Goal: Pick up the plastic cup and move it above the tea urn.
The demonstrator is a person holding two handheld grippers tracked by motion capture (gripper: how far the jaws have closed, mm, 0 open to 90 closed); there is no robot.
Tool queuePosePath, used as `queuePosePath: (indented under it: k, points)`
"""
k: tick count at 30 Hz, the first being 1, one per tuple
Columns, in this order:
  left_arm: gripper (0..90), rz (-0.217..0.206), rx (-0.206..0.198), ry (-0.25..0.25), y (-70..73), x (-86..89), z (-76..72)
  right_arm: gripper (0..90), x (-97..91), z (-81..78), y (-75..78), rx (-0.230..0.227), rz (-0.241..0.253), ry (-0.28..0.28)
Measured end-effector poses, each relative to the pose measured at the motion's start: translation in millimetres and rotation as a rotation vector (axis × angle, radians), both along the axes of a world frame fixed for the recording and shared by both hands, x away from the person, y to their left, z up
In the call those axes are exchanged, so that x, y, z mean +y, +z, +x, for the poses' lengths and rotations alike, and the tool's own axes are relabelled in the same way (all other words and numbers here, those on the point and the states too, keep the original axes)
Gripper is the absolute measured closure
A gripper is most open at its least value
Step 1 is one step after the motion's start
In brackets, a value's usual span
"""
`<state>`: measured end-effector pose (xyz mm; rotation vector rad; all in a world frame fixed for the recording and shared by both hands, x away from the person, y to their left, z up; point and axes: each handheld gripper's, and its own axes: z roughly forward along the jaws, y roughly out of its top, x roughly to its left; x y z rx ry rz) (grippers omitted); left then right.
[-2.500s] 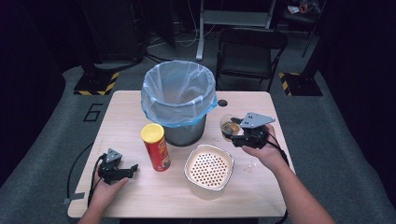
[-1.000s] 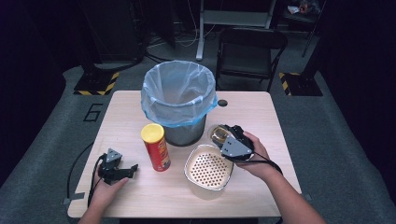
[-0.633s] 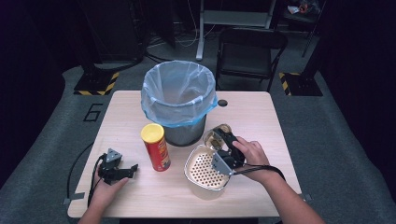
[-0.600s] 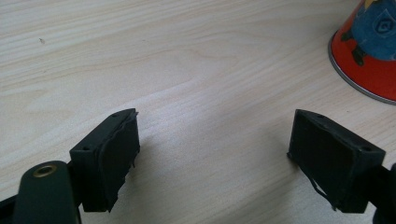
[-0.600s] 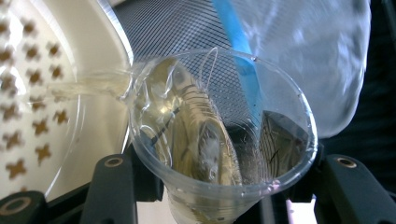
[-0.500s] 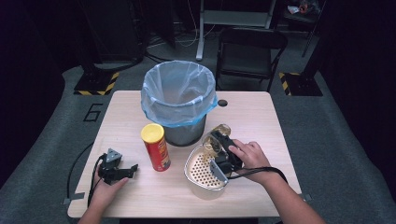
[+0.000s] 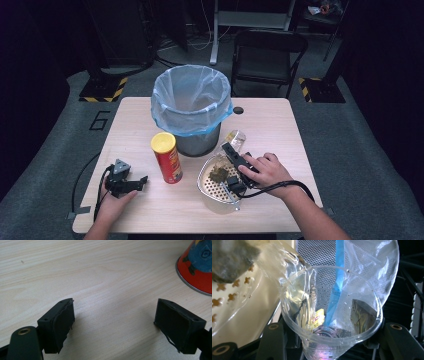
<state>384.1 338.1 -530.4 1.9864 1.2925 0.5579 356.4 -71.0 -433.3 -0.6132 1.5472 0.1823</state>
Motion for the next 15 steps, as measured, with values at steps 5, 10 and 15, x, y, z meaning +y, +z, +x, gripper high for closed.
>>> queuePosePath:
  k: [5,10,15]
  points:
    - [15.8,0.001,-0.003,-0.001,-0.1,0.1,0.2,44.0,1.4,-1.4,-0.3,-0.018,-0.035,0.015]
    - [15.8,0.0,-0.002,0.0,-0.1,0.0,0.1,43.9,2.6,-3.0,1.4,-0.041,-0.052,0.027]
    - [15.8,0.002,-0.006,-0.001,-0.1,0.2,0.4,43.9,3.4,-3.3,1.0,-0.031,-0.058,0.028]
